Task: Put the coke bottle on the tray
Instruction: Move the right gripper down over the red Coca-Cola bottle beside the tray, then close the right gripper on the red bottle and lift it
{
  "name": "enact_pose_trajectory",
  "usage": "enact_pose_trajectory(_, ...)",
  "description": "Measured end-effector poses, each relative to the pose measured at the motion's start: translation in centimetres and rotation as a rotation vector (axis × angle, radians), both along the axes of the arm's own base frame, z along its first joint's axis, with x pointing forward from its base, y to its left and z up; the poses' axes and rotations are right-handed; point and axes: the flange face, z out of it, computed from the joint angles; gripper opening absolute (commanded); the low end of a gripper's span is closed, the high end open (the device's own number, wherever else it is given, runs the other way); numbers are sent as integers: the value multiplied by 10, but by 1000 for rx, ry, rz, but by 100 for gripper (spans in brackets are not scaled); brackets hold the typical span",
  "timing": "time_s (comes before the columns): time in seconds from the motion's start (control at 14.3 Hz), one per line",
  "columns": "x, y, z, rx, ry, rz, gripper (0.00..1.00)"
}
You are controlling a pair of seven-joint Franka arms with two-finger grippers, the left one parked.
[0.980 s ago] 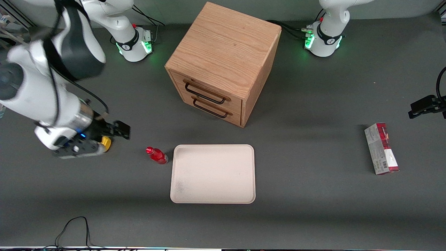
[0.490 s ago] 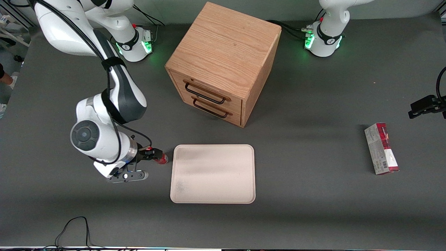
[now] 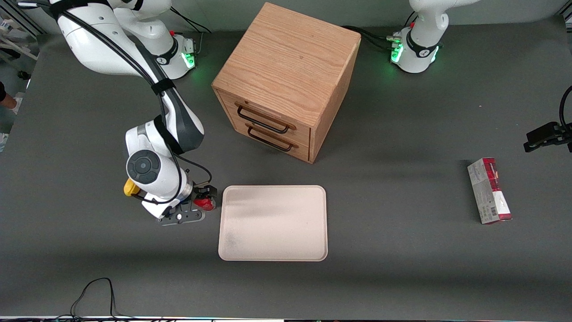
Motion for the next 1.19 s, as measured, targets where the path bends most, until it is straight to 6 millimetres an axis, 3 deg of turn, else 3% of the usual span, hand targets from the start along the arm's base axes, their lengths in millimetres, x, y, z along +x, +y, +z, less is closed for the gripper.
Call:
enact_pose_trajectory(0.49,-9,-9,15,0,-18,-6,95)
enact_pose_trajectory(0.84,-11,-11,5,8,-34,-7,91)
enact_pose_trajectory(0.98,-12,-12,1,9,-34,-6,77)
enact_pose_trajectory(1.19,-12,-13,1,9,-34,-9,38)
